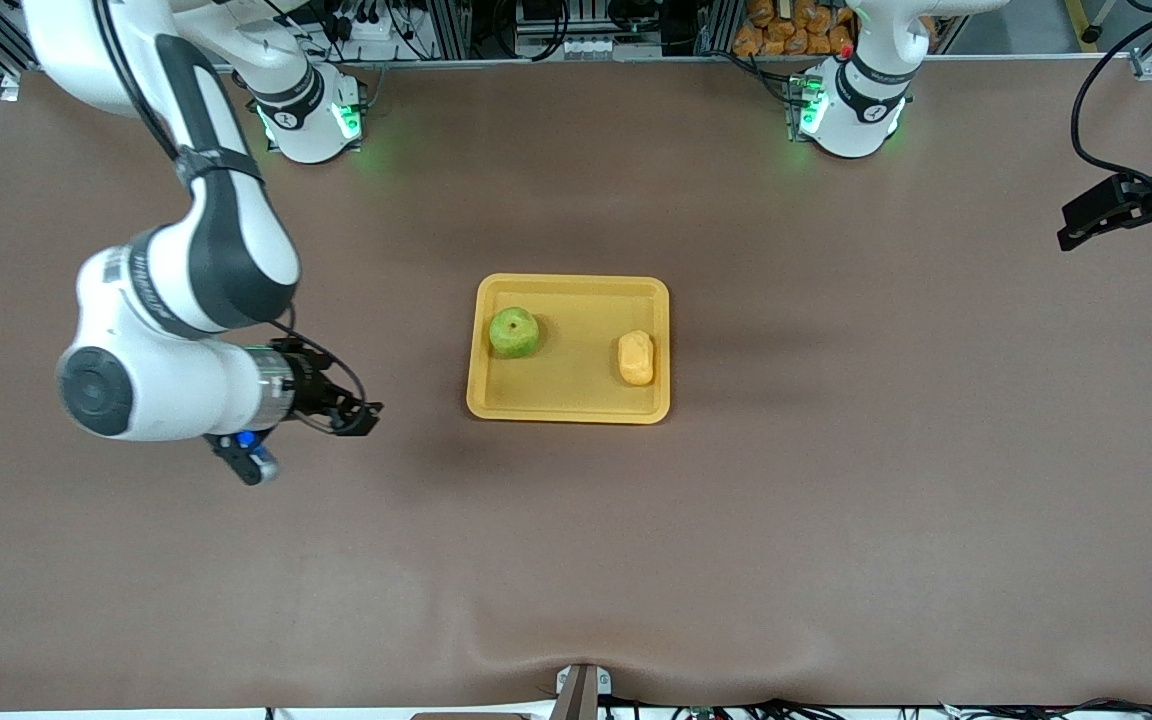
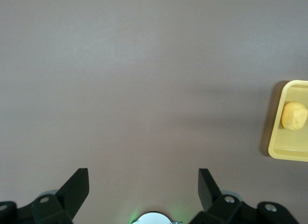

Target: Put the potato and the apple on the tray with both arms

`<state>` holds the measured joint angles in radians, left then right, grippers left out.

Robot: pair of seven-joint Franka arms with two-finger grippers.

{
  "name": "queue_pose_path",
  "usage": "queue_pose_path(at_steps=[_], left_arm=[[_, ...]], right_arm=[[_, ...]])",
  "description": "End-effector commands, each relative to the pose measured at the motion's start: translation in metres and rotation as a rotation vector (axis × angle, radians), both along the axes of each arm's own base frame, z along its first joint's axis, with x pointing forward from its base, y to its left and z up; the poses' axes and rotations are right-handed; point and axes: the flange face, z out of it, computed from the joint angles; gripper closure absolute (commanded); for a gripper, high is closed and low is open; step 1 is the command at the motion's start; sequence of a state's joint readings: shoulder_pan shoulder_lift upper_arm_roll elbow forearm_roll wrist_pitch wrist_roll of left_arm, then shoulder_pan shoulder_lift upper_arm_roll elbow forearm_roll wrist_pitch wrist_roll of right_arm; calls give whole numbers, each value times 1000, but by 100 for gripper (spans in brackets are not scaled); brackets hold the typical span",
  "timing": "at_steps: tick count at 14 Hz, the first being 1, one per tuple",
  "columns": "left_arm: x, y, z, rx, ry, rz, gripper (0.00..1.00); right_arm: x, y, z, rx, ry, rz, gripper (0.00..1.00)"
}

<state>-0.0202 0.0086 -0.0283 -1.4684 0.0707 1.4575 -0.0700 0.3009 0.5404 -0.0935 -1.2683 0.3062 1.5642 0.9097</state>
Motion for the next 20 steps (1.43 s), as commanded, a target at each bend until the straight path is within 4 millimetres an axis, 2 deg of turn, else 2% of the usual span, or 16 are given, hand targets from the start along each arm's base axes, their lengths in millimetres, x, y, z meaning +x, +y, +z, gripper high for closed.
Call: queue_pose_path(at_steps=[1,3,6,8,10,12,14,16,20], left_arm=[[-12,-2,8,-30,4,-13,0],[-16,-3,8,-30,21,-15,0],[-23,-3,9,-29,24,-15,0],[-25,-3,7,-29,29,-15,0],[-26,-3,5,-30,33,-15,0],[-30,-4,4,-31,38,-16,0],[-33,-6,2,-34,43,-20,0],[-33,-8,-2,-33,46,-23,0],[-33,-12,-6,-32,50,-29,0]], right_arm=[[-11,-12,41,-7,-66,134,0],[-14,-27,50,-30,-56,143,0],[-23,-51,80,-26,-85,245,0],[-24,-77,90,-13,-91,260,0],[-28,-95,106,-1,-114,308,0],[-35,-114,125,-15,-148,413,0],[-44,-133,141,-12,-147,410,0],[-52,-142,157,-10,-169,419,0],[-71,-184,175,26,-207,520,0]])
